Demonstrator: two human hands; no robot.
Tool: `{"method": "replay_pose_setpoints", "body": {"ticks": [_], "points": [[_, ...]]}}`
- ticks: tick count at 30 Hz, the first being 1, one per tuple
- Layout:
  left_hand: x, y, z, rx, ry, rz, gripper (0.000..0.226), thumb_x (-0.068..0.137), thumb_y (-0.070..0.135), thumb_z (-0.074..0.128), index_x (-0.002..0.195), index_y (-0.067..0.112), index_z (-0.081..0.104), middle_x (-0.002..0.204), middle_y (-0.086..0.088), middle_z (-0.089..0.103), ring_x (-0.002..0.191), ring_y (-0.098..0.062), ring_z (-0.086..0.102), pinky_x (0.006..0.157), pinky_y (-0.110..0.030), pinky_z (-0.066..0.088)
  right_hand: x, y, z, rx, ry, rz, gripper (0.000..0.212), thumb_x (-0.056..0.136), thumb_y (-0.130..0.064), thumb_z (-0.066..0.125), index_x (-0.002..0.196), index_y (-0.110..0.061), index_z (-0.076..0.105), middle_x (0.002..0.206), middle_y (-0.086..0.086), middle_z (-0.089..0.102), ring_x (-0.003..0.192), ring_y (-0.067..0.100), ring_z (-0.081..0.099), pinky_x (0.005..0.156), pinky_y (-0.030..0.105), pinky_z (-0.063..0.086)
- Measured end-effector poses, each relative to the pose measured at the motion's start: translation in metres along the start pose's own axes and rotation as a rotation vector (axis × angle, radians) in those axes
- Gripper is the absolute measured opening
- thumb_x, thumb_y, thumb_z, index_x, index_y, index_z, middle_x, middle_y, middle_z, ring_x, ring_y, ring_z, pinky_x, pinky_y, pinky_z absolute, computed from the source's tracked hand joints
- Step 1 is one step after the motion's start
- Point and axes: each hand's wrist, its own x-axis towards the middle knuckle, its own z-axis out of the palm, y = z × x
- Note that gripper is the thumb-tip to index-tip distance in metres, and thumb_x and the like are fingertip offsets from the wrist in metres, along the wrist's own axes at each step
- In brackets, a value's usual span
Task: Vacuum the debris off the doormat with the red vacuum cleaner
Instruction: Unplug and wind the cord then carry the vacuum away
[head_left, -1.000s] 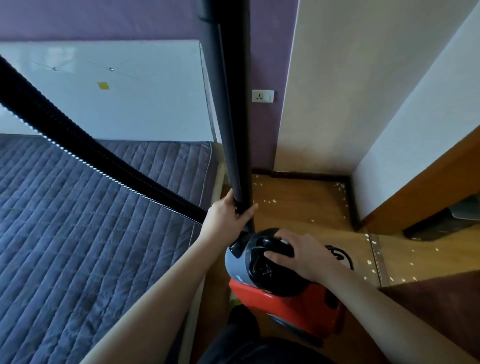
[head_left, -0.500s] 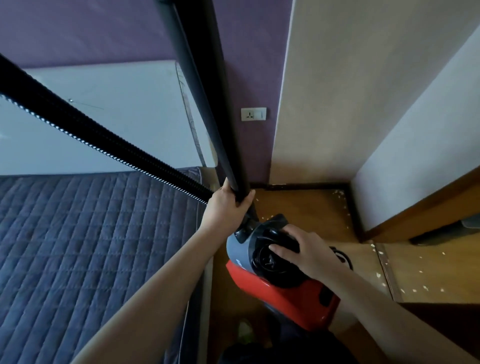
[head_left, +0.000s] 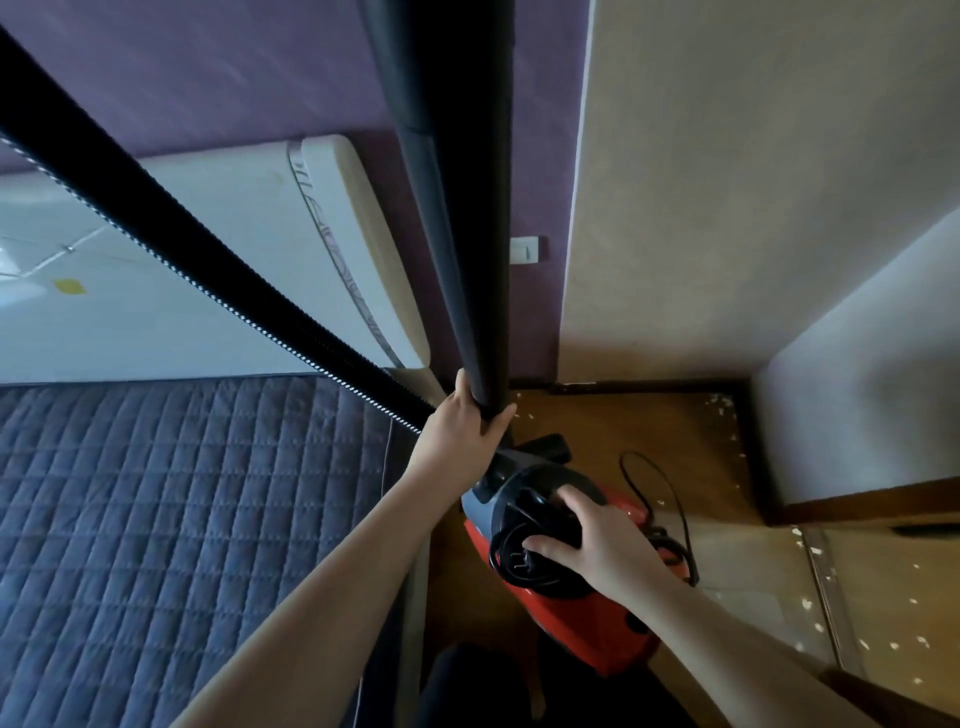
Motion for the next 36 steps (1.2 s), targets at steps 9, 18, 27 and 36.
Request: {"method": "replay_pose_setpoints", "body": {"ticks": [9,18,27,36], "points": [[0.105,-0.035,0.04,-0.054,-0.118,-0.012,0.046,0.098,0.037,0.057,0.135,0.015,0.041,0.121,-0.007,0.063,0.11,-0.025,0.06,0.086,-0.032,0.048,0.09,0.039,0.028,0.012,-0.022,0.184,0.102,0.076,-0.08,0.041,0.151,-0.012,0.032,0.12,0.007,0.068,0.092,0.013,0.07,0.08,0.026,0.058],[0.199,-0.106,0.109,-0.12,-0.148,0.018,0.038,0.094,0.033,0.064,0.127,0.018,0.05,0.115,0.001,0.068,0.106,-0.017,0.065,0.094,-0.04,0.054,0.187,0.089,0.117,0.162,-0.023,0.373,0.088,0.085,-0.07,0.046,0.151,-0.014,0.031,0.14,0.004,0.055,0.119,0.015,0.06,0.089,0.018,0.048],[0.26,-0.173,0.193,-0.1,-0.143,0.031,0.035,0.093,0.032,0.066,0.124,0.02,0.055,0.102,0.013,0.066,0.099,-0.008,0.065,0.084,-0.022,0.052,0.271,0.17,0.209,0.289,-0.018,0.455,0.07,0.09,-0.062,0.051,0.144,-0.018,0.041,0.131,0.0,0.061,0.113,0.014,0.062,0.086,0.018,0.05],[0.319,-0.224,0.243,-0.1,-0.134,0.057,0.039,0.094,0.036,0.064,0.13,0.024,0.055,0.096,0.024,0.055,0.084,0.008,0.053,0.066,0.004,0.036,0.341,0.225,0.272,0.361,-0.007,0.52,0.083,0.091,-0.058,0.052,0.155,-0.014,0.021,0.15,0.006,0.044,0.127,0.019,0.054,0.088,0.021,0.051]]}}
